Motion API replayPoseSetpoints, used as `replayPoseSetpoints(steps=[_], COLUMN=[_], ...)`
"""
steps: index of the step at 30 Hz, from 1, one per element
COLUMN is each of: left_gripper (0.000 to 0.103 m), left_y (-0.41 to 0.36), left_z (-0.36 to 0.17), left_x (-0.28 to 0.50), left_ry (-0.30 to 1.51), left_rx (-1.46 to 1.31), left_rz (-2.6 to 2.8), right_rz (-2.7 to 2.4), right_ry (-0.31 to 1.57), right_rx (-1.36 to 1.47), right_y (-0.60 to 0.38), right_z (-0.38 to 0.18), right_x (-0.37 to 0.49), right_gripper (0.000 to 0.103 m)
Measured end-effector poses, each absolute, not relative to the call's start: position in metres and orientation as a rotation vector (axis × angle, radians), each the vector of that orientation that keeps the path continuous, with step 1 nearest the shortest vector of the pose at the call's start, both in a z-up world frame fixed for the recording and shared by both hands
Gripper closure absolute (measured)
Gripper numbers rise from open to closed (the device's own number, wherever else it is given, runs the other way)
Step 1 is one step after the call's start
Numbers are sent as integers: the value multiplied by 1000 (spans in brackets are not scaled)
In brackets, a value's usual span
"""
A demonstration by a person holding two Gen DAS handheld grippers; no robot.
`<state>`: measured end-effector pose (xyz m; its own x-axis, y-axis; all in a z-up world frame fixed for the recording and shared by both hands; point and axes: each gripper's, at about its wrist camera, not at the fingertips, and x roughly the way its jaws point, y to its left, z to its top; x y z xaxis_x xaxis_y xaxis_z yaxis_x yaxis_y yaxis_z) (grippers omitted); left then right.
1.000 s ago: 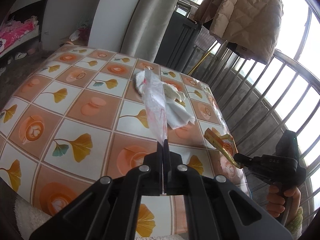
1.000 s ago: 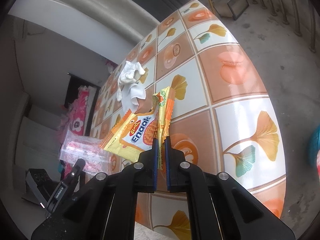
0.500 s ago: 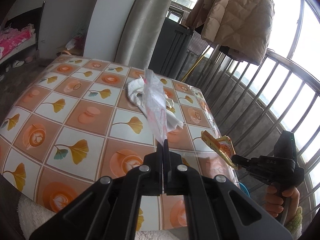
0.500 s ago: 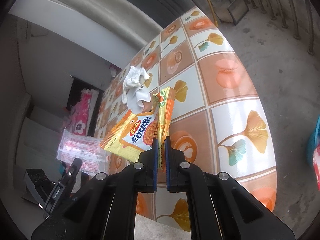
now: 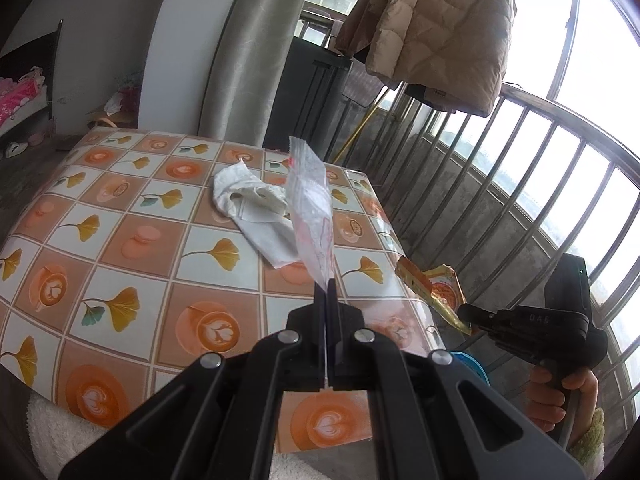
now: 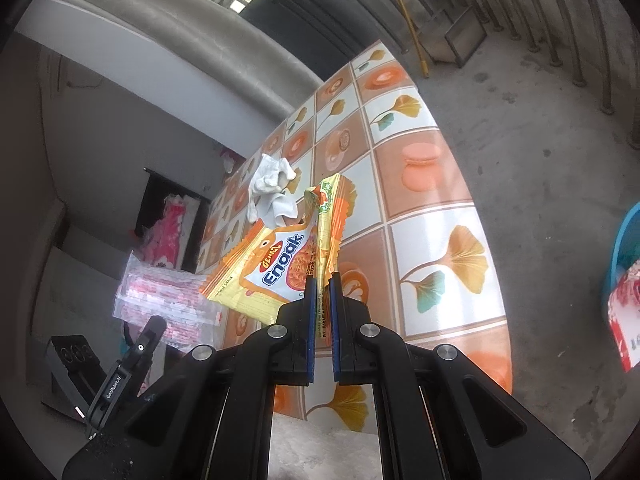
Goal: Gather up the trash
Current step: 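Carry the clear bag and Enaak packet over the blue wastebasket with both tools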
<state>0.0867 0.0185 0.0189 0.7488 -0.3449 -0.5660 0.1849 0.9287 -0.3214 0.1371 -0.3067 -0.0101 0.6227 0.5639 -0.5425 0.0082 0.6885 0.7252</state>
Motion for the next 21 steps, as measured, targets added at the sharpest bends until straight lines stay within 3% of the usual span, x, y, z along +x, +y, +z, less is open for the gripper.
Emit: replayPoseSetpoints(steps=[21], left_gripper=[103], left_y=[-110], left_z=[30], left_x=[100], left_ry=[692], left_rx=[-58], left_rz=[-487], right_rz=[212], right_ry=[772], right_rx=[863], right_y=[-402], right_z=[-20], right_x=[84], right_gripper=[98])
